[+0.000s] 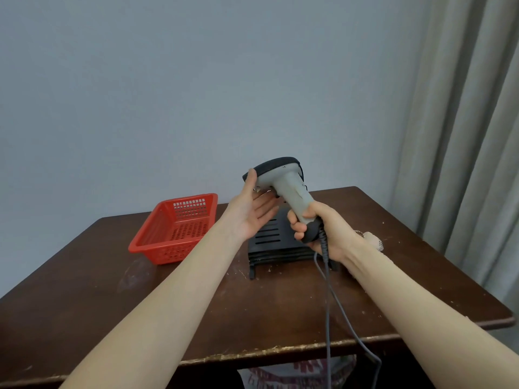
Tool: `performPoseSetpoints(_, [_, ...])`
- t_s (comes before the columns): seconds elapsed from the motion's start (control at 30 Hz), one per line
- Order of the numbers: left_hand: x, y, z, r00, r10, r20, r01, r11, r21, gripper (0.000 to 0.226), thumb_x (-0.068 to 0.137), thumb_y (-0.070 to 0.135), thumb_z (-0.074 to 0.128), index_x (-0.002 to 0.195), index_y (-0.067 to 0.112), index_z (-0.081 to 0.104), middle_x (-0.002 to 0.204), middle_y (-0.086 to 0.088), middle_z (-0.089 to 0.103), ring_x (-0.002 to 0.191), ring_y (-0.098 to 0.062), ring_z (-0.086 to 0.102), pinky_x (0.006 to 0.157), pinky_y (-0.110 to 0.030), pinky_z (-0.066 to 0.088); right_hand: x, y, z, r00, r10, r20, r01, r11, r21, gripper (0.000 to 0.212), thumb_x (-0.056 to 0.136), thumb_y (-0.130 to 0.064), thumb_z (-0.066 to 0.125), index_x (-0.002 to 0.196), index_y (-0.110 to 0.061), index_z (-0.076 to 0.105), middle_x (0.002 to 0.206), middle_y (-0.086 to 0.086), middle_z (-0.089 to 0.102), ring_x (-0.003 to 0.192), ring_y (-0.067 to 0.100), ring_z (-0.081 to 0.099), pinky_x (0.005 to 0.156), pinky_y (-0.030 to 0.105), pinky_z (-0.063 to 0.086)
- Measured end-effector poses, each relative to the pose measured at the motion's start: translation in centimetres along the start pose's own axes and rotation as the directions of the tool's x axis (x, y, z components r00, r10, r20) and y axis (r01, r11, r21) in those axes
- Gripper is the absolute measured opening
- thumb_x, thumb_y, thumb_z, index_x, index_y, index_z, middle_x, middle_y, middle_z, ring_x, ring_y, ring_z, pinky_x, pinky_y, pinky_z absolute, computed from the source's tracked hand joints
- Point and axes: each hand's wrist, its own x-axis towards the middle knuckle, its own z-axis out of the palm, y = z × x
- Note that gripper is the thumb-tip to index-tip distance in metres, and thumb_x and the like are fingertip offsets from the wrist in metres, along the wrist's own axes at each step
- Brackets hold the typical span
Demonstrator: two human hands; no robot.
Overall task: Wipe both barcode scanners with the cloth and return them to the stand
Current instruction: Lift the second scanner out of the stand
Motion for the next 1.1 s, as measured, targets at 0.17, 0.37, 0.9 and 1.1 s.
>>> performPoseSetpoints(0.17, [-0.1, -0.3, 0.4, 0.999, -0.034, 0.010, 0.035, 0.999, -0.026, 0.056, 0.082, 0.057, 0.060, 0.115, 0.011, 0.057, 0.102, -0.012, 0.070, 0.098, -0.023, 0.067, 0.087, -0.037, 0.053, 0.2, -0.2, -0.7, 0.991, 0.112, 0.069, -0.113, 0.994, 0.013, 0.032, 0.070, -0.012, 0.050, 0.101, -0.006, 0.047, 0.066, 0.008, 0.051, 0.046, 0.012, 0.042, 0.045, 0.022, 0.043])
performPoseSetpoints(0.37, [-0.7, -1.0, 1.2, 0.998, -0.047, 0.043, 0.045, 0.998, 0.043, 0.040, 0.085, 0.053, 0.058, 0.101, 0.016, 0.060, 0.075, -0.004, 0.071, 0.094, -0.022, 0.067, 0.085, -0.036, 0.053, 1.1, -1.7, -0.5, 0.965, 0.244, 0.097, -0.231, 0.964, -0.128, 0.047, 0.080, -0.052, 0.053, 0.103, -0.012, 0.058, 0.061, 0.004, 0.050, 0.042, 0.010, 0.041, 0.042, 0.020, 0.043])
performPoseSetpoints(0.9, [-1.8, -1.4, -4.5, 0.971, 0.102, -0.216, -0.110, 0.994, -0.024, 0.039, 0.098, 0.041, 0.042, 0.113, 0.010, 0.060, 0.117, -0.008, 0.065, 0.105, -0.021, 0.062, 0.085, -0.036, 0.053, 2.7, -2.6, -2.1, 0.883, 0.353, 0.310, -0.313, 0.934, -0.171, 0.050, 0.072, -0.048, 0.076, 0.099, -0.009, 0.058, 0.054, 0.002, 0.047, 0.037, 0.006, 0.039, 0.037, 0.018, 0.041])
performPoseSetpoints(1.1, [-2.0, -1.1, -6.2, 0.952, 0.143, -0.269, -0.148, 0.989, 0.001, 0.037, 0.100, 0.039, 0.038, 0.108, 0.012, 0.063, 0.111, -0.007, 0.067, 0.103, -0.020, 0.063, 0.089, -0.037, 0.052, 2.9, -2.1, -1.3, 0.894, 0.372, 0.251, -0.317, 0.920, -0.232, 0.037, 0.073, -0.043, 0.064, 0.087, -0.010, 0.055, 0.049, 0.004, 0.046, 0.033, 0.008, 0.035, 0.035, 0.019, 0.038])
